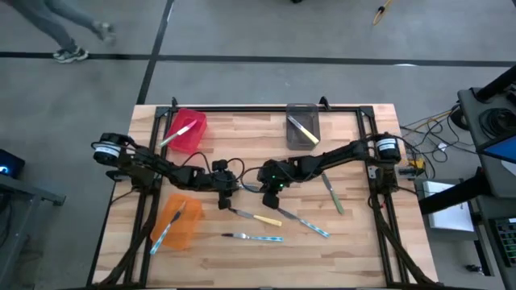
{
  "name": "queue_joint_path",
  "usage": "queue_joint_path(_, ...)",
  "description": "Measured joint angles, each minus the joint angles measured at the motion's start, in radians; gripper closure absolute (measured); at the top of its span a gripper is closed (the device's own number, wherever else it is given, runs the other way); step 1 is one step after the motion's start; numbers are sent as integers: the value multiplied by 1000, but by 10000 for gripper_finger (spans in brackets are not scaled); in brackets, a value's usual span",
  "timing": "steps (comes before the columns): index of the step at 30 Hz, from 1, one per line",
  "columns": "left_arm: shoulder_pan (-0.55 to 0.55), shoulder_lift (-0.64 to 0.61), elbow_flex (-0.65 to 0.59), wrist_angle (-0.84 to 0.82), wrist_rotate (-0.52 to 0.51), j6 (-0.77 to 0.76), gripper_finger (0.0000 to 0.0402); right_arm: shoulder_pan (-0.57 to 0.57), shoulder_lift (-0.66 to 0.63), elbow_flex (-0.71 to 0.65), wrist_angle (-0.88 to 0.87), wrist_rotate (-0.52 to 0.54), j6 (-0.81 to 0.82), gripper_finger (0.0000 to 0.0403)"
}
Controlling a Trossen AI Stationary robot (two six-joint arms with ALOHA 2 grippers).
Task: Sort silverware by color (type)
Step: Put the left green knife into the red bin
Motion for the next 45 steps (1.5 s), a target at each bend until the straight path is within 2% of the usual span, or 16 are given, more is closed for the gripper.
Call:
queue_joint_path(11, -3, -2, -2, -7, 22, -98, 276, -13, 55, 34, -4, 9, -33, 394)
queue_joint_path(19, -6, -4, 0, -11, 39, -162, 276, -51, 55, 34, -3, 185, -93, 394)
queue_joint_path(26, -7, -4, 16, -23, 54, -207, 276, -78, 30, 33, -4, 186, -137, 394)
queue_joint_path(33, -8, 4, 16, -41, -17, -322, 279, -79, -22, 33, -12, 185, -197, 394)
queue_joint_path(38, -8, 59, 27, -26, -48, -347, 304, -79, -64, 32, -43, 186, -244, 394)
queue_joint_path(43, -11, 97, 44, -27, -80, -364, 368, -79, -120, 9, -58, 186, -287, 394)
queue_joint_path(45, -11, 96, 46, -28, -81, -375, 378, -81, -149, -15, -53, 187, -311, 394)
